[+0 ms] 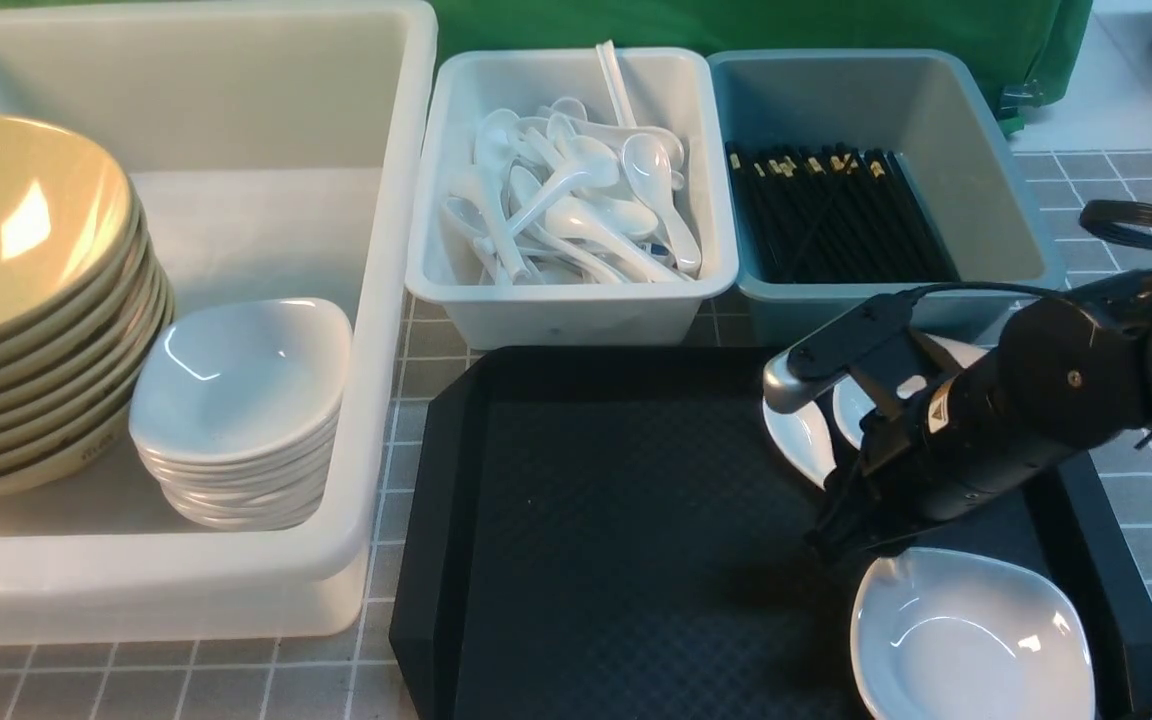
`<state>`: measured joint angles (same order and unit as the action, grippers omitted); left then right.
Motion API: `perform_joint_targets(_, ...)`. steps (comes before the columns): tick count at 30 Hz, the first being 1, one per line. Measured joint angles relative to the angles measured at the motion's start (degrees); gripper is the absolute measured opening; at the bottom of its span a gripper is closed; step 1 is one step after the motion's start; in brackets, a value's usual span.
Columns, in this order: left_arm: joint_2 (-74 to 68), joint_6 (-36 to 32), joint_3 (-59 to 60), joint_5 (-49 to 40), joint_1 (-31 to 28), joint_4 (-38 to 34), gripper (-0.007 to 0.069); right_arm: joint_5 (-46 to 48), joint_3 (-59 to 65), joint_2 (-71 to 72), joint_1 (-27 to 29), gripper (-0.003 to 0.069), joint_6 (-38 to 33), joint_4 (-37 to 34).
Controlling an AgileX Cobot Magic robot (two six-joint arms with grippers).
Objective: On grey table put chopsticks spoon bowls plates into blue grey white boxes.
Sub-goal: 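Reach down and grasp the white spoon resting in the bowl with the right gripper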
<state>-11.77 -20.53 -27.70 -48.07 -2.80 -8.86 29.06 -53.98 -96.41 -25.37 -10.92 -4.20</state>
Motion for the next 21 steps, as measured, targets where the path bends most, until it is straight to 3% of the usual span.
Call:
perform_joint_targets(3, 4.18, 0.73, 3.17, 2.39, 0.00, 2.17, -0.0009, 2.43, -2.51, 0.64, 0.00, 0.0089, -0.77, -0.16)
perform_joint_targets(7, 7.16, 1.08, 5.82, 7.47, 0.00, 2.36, -0.0009, 8.16, -6.85, 3.59, -0.46, 0.0033, -1.87, -2.13)
perform_joint_targets(10, 8.17, 1.08, 7.73, 10.54, 0.00, 2.36, -0.0009, 8.59, -11.91, 6.11, -2.05, 0.0032, -4.26, -3.91)
perform_joint_targets(15, 8.25, 1.08, 8.39, 12.22, 0.00, 2.36, -0.0008, -0.78, -20.14, 4.59, -3.73, 0.0032, -6.09, -5.04)
perform_joint_targets(19, 8.29, 1.08, 8.46, 12.16, 0.00, 2.36, -0.0008, 10.58, -26.13, -1.04, -3.73, 0.0058, -6.09, -4.71)
perform_joint_targets(21, 8.29, 1.08, 8.46, 12.16, 0.00, 2.36, -0.0008, 19.36, -26.47, -4.58, -3.73, 0.0128, -5.85, -3.01)
